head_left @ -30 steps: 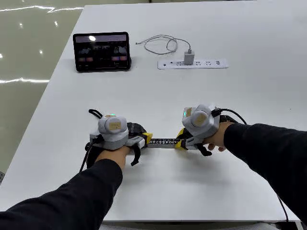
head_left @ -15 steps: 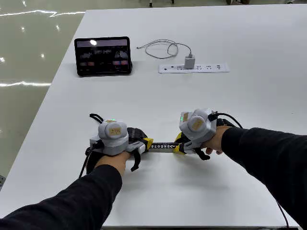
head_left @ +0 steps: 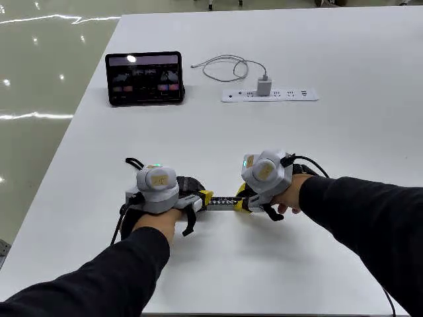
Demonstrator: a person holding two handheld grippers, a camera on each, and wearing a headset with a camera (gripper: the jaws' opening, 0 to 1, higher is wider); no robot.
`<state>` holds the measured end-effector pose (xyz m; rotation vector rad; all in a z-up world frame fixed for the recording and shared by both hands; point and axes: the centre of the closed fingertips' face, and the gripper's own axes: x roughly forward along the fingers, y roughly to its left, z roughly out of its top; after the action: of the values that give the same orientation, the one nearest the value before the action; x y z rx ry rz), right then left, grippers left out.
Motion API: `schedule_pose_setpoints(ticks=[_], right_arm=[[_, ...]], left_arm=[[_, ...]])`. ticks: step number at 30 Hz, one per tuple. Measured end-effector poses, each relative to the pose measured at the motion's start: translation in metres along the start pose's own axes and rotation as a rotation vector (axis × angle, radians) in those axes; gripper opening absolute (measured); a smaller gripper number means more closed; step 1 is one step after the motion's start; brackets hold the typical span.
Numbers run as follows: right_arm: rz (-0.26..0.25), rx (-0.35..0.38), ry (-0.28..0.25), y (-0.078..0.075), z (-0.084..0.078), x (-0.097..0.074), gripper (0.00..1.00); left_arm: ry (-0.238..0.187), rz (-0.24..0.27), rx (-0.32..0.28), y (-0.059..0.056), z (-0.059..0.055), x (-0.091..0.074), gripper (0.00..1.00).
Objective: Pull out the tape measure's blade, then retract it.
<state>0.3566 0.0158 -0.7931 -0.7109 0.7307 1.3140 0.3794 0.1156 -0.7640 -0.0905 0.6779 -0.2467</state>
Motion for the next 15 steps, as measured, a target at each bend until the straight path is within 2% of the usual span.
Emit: schedule_pose_setpoints(ticks=[15], right_arm=[[0.014, -0.027, -0.025, 0.005, 0.028, 0.019, 0.12]], left_arm=[[0.005, -0.001, -0.005, 0.000, -0.001, -0.001, 0.62]])
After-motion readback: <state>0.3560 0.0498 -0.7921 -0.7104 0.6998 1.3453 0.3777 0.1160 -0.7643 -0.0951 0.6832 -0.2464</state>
